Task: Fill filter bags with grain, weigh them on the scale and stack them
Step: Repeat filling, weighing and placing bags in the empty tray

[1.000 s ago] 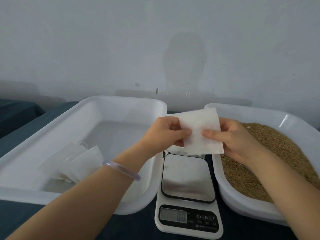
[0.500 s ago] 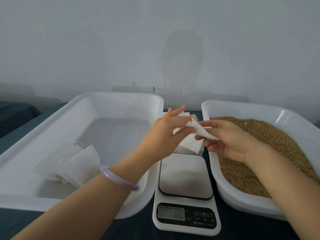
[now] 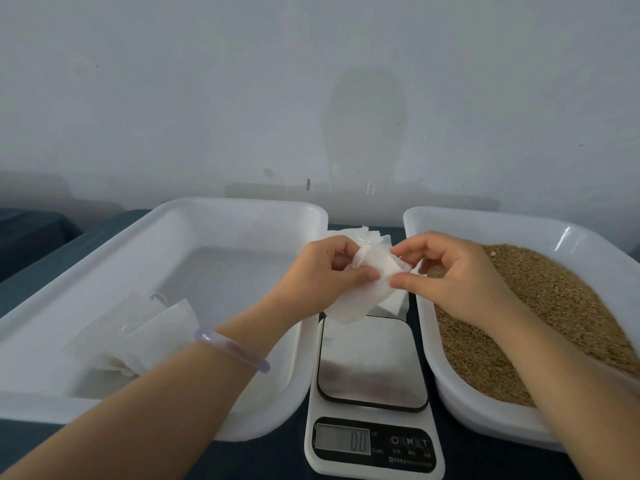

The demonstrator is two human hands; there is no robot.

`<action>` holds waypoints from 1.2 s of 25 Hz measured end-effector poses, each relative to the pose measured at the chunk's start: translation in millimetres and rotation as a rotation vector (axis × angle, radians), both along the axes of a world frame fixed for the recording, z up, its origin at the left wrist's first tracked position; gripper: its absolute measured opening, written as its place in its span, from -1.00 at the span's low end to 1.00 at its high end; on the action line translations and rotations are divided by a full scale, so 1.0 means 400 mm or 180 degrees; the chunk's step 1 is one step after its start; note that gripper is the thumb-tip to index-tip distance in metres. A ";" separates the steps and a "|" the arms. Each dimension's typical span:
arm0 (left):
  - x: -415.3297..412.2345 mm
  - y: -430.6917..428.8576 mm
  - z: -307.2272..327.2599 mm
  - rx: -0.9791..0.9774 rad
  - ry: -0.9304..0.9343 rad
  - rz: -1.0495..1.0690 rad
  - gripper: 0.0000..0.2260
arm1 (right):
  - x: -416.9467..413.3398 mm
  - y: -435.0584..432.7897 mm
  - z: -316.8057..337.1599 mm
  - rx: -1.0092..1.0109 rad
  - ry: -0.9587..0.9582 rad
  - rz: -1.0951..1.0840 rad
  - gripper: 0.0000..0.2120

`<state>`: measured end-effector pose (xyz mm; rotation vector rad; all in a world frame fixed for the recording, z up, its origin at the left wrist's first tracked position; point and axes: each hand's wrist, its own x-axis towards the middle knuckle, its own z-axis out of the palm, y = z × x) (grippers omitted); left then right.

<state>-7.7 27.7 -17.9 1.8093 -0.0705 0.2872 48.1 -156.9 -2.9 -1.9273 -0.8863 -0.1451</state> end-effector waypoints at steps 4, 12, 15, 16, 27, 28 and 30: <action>0.000 -0.002 0.000 0.0006 -0.0027 -0.0033 -0.82 | 0.000 -0.003 -0.003 -0.0002 -0.0172 0.0136 -0.74; 0.001 -0.005 -0.001 0.0250 0.0070 -0.0221 -0.75 | -0.014 -0.007 0.010 -0.0530 0.0409 0.0566 -0.77; 0.000 -0.002 0.002 0.0168 0.0161 -0.0199 -0.77 | -0.003 -0.009 0.016 -0.0035 0.1047 0.0500 -0.67; 0.000 -0.001 0.004 0.0120 0.0180 -0.0181 -0.77 | -0.001 -0.011 0.019 -0.0008 0.1171 0.0577 -0.73; -0.014 -0.016 0.000 0.1122 0.0254 -0.0374 -0.62 | -0.010 -0.008 0.009 -0.0195 -0.0030 0.0362 -0.99; -0.013 -0.019 0.000 0.1167 0.0300 -0.0381 -0.73 | -0.009 -0.007 0.006 -0.0156 -0.0236 0.0225 -0.93; -0.008 -0.017 -0.002 0.1167 0.0332 -0.0362 -0.68 | -0.008 -0.010 0.007 0.0049 -0.0334 0.0077 -0.84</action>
